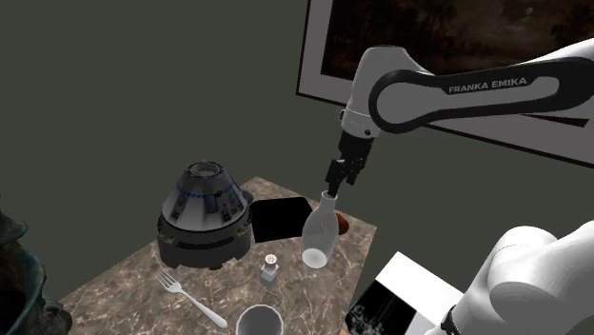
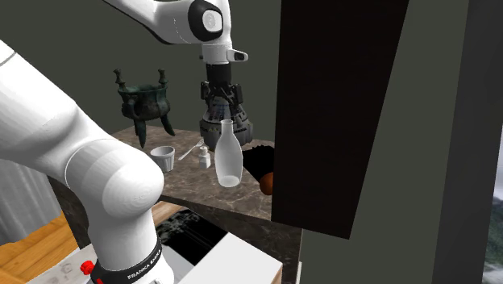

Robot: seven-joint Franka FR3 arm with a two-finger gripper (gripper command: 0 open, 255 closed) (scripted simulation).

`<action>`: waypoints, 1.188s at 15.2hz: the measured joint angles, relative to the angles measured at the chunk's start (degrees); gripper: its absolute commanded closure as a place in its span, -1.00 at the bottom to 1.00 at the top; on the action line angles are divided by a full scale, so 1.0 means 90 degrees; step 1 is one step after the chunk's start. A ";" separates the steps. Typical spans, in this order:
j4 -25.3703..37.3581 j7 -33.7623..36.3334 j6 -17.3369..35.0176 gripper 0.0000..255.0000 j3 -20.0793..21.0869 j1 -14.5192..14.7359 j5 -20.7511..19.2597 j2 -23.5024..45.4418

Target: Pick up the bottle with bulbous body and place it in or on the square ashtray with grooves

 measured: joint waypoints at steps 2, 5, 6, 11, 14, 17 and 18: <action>-0.0028 0.0221 0.0442 -1.00 0.0147 -0.0036 -0.0035 0.0358; -0.0189 0.0268 0.0780 -1.00 0.0180 -0.0062 -0.0055 0.0509; -0.0254 0.0290 0.0884 -1.00 0.0201 -0.0055 -0.0049 0.0544; -0.0475 0.0302 0.1301 -1.00 0.0234 -0.0065 -0.0056 0.0740; -0.0492 0.0298 0.1324 -1.00 0.0232 -0.0066 -0.0056 0.0743; -0.0494 0.0298 0.1327 1.00 0.0232 -0.0066 -0.0056 0.0744; -0.0494 0.0298 0.1327 1.00 0.0232 -0.0066 -0.0056 0.0744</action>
